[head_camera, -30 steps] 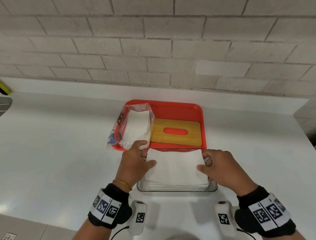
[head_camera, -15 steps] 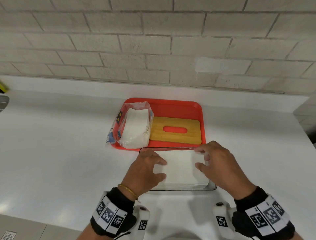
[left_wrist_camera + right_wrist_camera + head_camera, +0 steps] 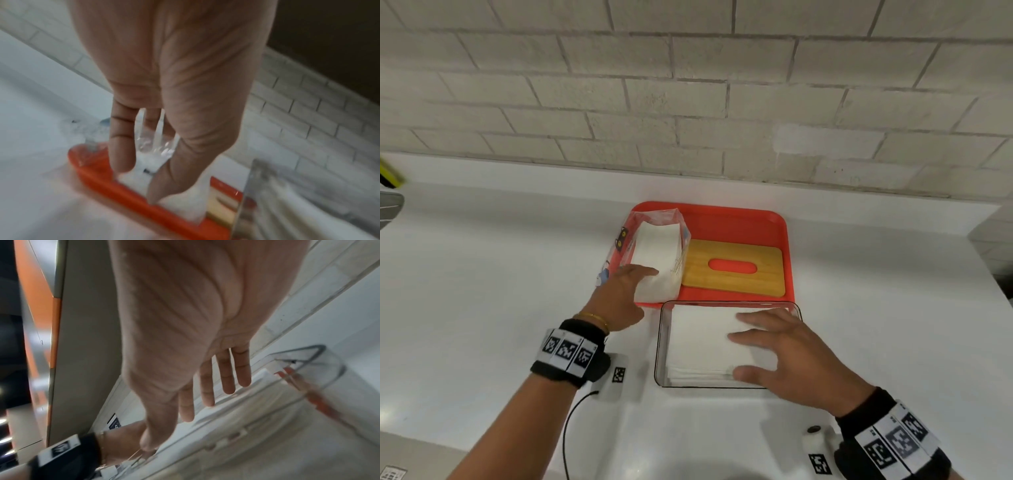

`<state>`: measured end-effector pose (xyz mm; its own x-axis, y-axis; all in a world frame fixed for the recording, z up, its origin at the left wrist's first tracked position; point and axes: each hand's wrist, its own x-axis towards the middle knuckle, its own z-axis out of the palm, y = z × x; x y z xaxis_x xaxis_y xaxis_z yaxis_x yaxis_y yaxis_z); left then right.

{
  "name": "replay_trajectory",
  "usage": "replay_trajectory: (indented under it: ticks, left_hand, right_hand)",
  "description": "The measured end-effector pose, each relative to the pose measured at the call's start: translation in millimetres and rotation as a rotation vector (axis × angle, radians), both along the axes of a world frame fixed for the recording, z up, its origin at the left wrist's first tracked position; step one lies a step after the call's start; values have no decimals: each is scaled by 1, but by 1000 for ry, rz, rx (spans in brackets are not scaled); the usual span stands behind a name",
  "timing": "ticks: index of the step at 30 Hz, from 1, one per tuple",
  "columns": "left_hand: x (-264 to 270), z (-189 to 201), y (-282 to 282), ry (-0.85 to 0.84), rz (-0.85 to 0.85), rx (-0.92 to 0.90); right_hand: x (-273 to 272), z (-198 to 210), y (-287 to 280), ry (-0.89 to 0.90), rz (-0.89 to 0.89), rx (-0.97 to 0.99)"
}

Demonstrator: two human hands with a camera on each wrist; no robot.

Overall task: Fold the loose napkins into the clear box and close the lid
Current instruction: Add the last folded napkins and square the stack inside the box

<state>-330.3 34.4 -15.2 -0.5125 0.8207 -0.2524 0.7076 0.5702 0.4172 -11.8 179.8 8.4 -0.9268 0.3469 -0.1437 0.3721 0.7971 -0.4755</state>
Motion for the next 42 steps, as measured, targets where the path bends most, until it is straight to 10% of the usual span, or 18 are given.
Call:
replay_trajectory:
  ticks: [18,28,34,42]
  left_hand:
    - [-58,-24,65,361,125,-16]
    - [-26,16,34,144,273,358]
    - [68,37,-19,-529,246,50]
    - [115,7,-21,-258,137,-23]
  right_hand:
    - [4,-3,11,-79,-52,-157]
    - [9,-8,12,-24,-115,-177]
    - [20,-16,9,325,-407,46]
    - [47,-15,14,73,-722,-42]
